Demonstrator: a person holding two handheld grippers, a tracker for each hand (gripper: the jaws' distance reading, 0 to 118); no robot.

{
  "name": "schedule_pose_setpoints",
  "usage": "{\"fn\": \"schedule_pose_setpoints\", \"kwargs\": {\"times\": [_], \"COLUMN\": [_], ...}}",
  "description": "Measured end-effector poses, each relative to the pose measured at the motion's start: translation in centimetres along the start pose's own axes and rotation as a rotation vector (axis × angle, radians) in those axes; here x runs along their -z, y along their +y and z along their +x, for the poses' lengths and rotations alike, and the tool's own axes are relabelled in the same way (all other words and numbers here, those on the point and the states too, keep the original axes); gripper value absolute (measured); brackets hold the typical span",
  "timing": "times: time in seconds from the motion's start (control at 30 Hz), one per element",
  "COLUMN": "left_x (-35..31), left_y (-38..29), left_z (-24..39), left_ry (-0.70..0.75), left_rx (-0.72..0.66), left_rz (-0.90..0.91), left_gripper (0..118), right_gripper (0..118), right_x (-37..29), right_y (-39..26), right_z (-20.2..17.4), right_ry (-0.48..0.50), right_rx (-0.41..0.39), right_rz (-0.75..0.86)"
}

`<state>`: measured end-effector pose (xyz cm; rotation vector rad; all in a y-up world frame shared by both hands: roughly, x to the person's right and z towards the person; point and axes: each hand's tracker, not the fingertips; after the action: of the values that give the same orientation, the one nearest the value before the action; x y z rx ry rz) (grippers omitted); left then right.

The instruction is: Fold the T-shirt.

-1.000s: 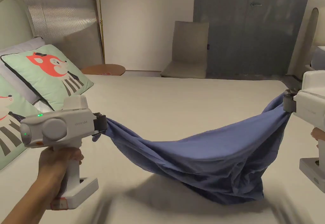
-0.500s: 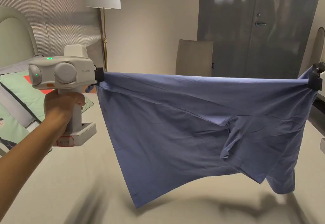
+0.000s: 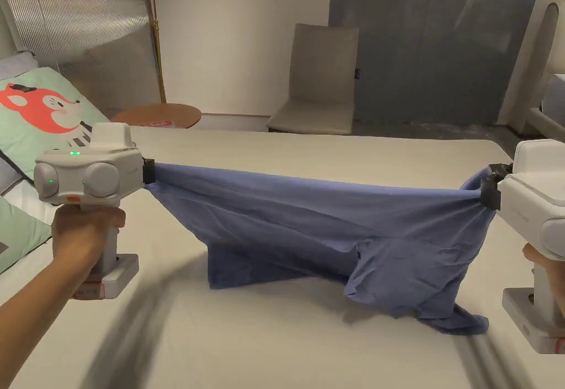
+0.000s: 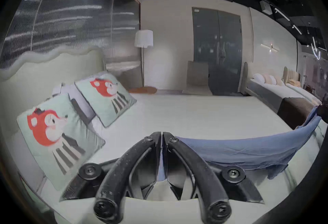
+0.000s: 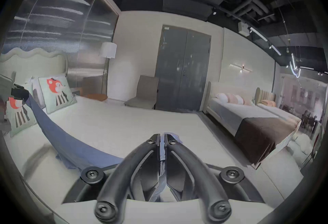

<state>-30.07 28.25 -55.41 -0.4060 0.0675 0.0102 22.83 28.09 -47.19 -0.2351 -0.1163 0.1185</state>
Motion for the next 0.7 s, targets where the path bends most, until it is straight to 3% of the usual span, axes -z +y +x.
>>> {"fn": "schedule_pose_setpoints", "kwargs": {"times": [0.33, 0.7], "left_x": [-5.9, -17.5], "left_y": [-16.1, -27.9], "left_z": [-2.6, -7.0], "left_ry": [-0.003, -0.015], "left_rx": [0.028, -0.018], "left_rz": [-0.221, -0.356], "left_gripper": [1, 1], "right_gripper": [3, 3], "right_x": [-6.5, -21.6], "right_y": [-12.1, -20.7], "right_z": [-1.2, -1.6], "right_ry": [0.03, 0.011], "right_rx": [0.092, 0.108], "right_rz": [-0.206, -0.318]}}
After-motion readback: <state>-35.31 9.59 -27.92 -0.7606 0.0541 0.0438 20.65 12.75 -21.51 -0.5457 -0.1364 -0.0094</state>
